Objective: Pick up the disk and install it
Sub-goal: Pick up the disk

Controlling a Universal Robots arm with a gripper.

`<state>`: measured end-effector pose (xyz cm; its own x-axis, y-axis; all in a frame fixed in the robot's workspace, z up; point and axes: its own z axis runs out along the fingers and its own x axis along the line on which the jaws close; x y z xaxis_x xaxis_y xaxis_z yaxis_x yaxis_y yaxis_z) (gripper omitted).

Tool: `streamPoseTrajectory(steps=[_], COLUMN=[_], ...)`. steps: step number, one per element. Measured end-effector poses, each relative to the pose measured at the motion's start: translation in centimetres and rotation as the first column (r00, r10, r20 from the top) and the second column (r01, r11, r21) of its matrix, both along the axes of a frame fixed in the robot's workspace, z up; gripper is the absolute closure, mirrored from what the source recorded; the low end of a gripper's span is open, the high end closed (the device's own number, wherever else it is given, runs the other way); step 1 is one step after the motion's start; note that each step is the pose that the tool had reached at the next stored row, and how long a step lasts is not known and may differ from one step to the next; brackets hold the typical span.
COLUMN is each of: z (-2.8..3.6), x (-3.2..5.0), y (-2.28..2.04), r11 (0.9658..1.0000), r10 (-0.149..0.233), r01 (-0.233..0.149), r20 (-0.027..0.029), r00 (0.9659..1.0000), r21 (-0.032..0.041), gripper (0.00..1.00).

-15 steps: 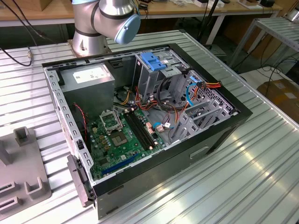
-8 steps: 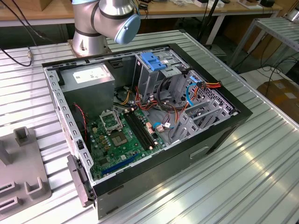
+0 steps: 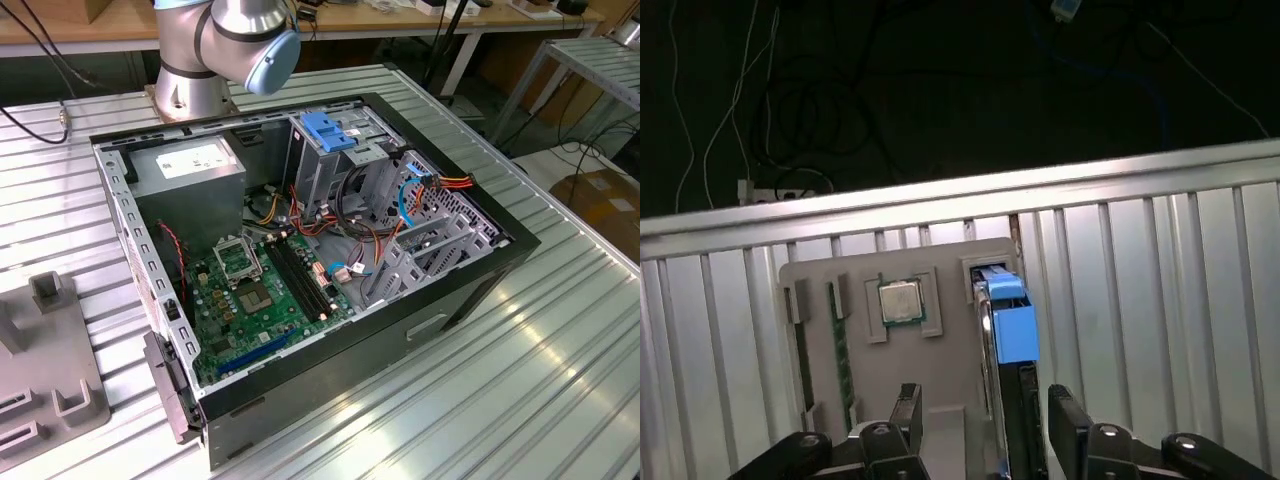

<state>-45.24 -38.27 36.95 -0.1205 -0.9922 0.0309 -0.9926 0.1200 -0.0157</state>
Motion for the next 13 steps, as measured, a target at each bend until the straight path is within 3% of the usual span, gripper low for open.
streamPoseTrajectory(steps=[3, 4, 8, 13], z=[-1.05, -1.36, -2.18, -3.07], x=[-0.89, -0.96, -0.98, -1.03], y=[0.15, 0.32, 0.36, 0.42], r11=[1.0, 1.0, 0.9999, 0.9977], r10=[0.008, 0.009, 0.016, 0.068], r01=[-0.008, -0.009, -0.016, -0.068], r20=[0.0004, 0.0003, 0.0002, 0.0002], r00=[1.0, 1.0, 0.9999, 0.9977], r21=[0.0009, 0.0007, 0.0008, 0.001], gripper=[0.38, 0.38, 0.38, 0.38])
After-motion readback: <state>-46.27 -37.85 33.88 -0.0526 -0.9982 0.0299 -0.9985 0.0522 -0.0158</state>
